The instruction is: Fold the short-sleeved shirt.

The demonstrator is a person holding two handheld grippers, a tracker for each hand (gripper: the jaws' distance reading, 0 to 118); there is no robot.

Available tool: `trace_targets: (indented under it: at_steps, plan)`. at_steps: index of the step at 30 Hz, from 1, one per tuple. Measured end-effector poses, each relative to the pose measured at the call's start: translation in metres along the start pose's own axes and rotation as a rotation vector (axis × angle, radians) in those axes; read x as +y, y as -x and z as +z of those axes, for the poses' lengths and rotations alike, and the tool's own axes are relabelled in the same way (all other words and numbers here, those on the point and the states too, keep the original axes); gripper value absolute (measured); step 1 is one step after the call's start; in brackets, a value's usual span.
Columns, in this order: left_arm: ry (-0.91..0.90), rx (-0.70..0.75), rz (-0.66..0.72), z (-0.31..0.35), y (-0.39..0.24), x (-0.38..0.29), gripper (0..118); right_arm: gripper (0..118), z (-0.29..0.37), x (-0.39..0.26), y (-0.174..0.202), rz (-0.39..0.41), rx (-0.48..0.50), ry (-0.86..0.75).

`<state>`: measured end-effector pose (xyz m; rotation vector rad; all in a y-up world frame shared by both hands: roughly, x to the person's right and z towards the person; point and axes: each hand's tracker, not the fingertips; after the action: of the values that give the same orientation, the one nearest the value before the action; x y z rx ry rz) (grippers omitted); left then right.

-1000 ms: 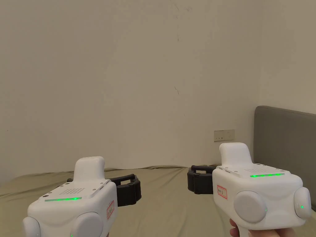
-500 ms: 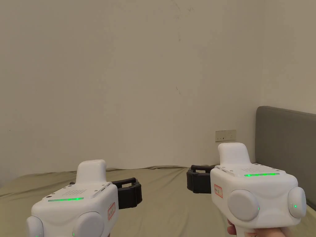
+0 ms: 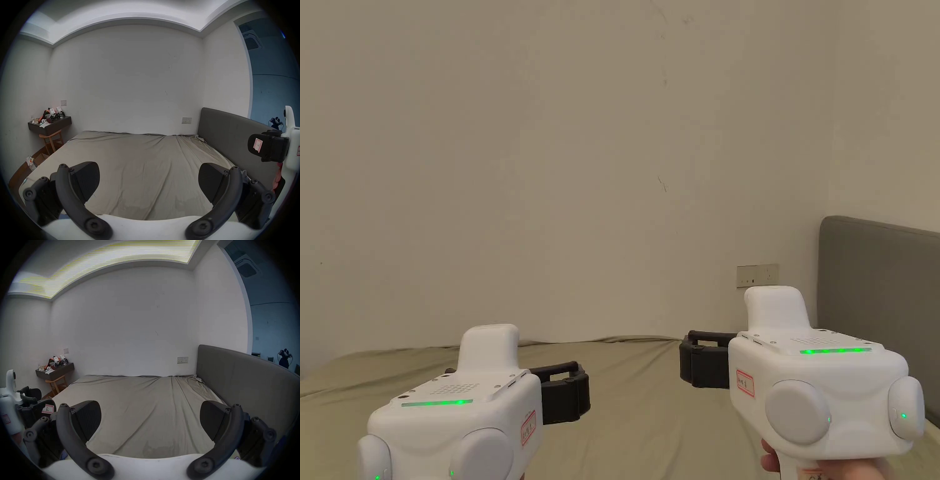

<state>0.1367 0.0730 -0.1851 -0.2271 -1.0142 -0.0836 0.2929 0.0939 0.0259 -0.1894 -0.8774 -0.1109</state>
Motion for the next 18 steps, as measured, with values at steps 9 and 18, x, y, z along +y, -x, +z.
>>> trace_targets:
  at_steps: [9, 18]
  plan:
    - [0.000, -0.010, -0.013, 0.0047, -0.0033, 0.0001, 118, 118, 0.0014, -0.0013, -0.0003, -0.006, 0.003, 0.015]
    - [-0.002, -0.021, 0.000, 0.0031, 0.0008, 0.0011, 118, 118, 0.0042, -0.0005, -0.0006, -0.004, 0.021, 0.022]
